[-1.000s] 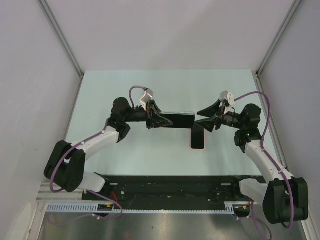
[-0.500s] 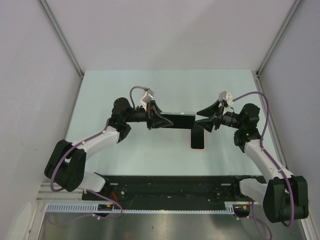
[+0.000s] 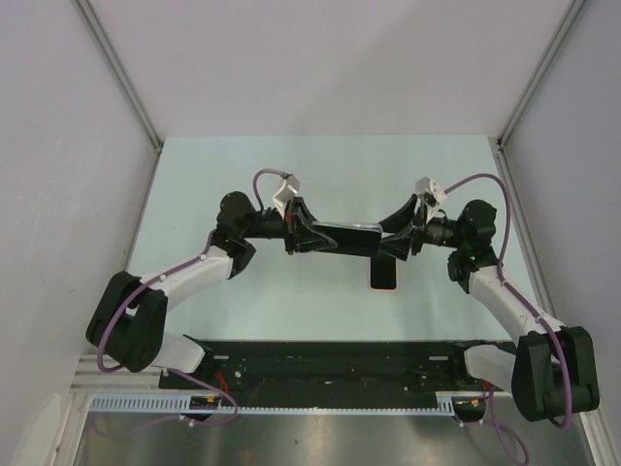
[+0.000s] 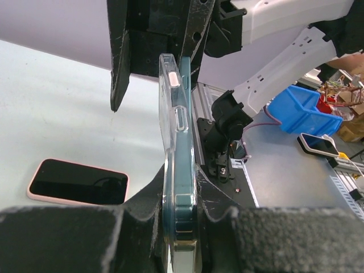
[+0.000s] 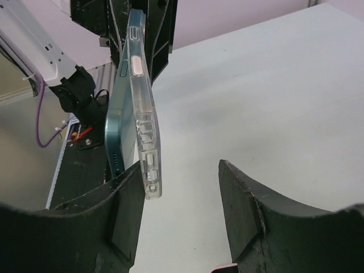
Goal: Take the phone out of the phone case
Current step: Remove the phone case from the phone.
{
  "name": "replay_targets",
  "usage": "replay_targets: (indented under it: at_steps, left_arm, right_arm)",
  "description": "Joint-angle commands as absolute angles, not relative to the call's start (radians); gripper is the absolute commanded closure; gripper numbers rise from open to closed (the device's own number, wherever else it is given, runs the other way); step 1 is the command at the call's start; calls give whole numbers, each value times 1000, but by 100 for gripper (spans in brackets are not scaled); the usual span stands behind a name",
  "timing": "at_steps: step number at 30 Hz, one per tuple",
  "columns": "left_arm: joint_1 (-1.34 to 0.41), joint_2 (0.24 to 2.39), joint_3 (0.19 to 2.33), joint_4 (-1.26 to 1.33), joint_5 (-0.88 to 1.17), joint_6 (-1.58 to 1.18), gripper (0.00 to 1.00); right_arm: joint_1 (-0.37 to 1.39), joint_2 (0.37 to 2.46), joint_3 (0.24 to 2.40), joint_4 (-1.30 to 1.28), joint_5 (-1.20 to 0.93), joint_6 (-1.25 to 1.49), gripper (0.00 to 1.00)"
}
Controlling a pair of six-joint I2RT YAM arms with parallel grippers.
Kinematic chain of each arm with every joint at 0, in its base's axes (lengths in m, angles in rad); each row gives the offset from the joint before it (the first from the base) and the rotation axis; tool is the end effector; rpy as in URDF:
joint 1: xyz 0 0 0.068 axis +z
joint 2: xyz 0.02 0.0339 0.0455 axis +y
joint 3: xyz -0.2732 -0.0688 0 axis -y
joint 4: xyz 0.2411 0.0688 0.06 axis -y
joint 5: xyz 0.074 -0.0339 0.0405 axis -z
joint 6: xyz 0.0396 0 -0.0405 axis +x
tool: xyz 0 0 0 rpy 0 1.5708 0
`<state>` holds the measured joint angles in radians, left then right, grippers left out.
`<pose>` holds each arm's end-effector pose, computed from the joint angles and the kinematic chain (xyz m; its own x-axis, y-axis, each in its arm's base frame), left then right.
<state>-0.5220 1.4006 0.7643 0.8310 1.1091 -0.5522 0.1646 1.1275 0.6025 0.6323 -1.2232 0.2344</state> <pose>0.2365 -0.1769 0.3055 -0.3731 -0.0549 -0.9261 0.9253 -0.0947 -0.3672 0.2193 0.0742 0.3007 -0.1244 0.0595 -0.9904 -0.9758 0.1738 0.1330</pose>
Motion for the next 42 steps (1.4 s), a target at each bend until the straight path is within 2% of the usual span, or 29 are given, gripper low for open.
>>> replay_targets:
  at_steps: [1, 15, 28, 34, 38, 42]
  left_arm:
    - [-537, 1387, 765, 950, 1111, -594, 100]
    - [-543, 1425, 716, 1137, 1085, -698, 100]
    - [-563, 1459, 718, 1152, 1069, -707, 100]
    - [-564, 1474, 716, 1152, 1060, -712, 100]
    - [-565, 1493, 718, 1152, 1049, -721, 100]
    - [-565, 1505, 718, 1152, 1045, -727, 100]
  right_arm:
    - [198, 1135, 603, 715, -1261, 290, 42]
    - [264, 1170, 601, 778, -1281, 356, 47]
    - [302, 1180, 601, 755, -1270, 318, 53]
    - [302, 1169, 603, 726, -1259, 281, 60]
    - [304, 1166, 601, 698, -1255, 253, 74]
    - [302, 1164, 601, 681, -1256, 235, 76]
